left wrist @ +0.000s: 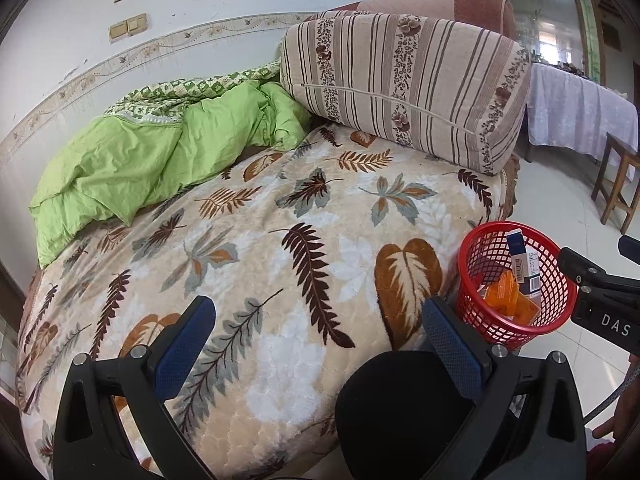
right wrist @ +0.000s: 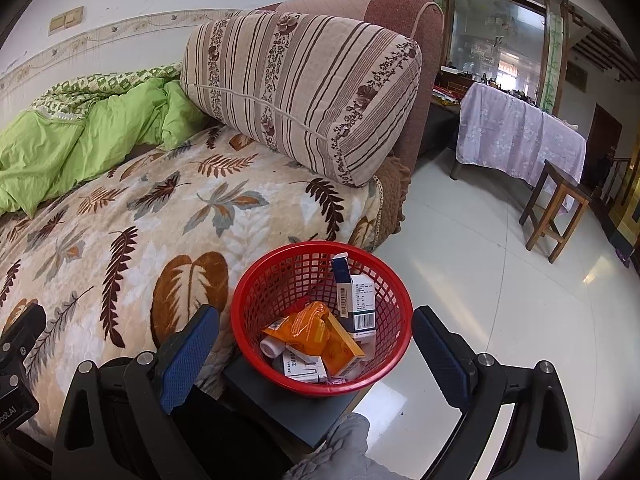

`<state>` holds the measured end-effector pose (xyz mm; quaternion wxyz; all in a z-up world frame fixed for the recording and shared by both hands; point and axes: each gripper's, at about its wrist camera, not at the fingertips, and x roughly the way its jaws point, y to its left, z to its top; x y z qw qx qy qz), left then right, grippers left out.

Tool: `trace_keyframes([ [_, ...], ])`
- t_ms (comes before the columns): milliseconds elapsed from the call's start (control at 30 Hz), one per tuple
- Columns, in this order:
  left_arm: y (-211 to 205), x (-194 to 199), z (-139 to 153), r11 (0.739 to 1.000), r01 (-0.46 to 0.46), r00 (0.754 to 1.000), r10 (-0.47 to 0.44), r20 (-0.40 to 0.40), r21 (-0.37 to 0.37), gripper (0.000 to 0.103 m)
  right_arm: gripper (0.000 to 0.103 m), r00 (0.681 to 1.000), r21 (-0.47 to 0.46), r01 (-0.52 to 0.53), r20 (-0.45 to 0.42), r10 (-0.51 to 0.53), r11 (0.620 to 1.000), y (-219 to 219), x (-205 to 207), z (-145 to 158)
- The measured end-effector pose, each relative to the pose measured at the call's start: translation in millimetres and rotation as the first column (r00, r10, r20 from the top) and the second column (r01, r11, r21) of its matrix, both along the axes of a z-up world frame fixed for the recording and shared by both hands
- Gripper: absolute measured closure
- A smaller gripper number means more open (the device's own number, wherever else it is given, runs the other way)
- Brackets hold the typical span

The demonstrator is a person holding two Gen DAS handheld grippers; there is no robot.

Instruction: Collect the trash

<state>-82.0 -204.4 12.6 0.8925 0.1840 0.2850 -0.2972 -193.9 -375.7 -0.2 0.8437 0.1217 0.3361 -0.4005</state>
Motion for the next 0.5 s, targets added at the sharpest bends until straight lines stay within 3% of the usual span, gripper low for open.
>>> trace_keyframes([
  [500,-0.2,-0.7,-0.7,1.000,0.001,1.000,-0.001,-0.002,0.002,0.000,0.005,1.000,0.005,-0.004,-0.010,0.004,1.000,2.6,1.0,-1.3],
])
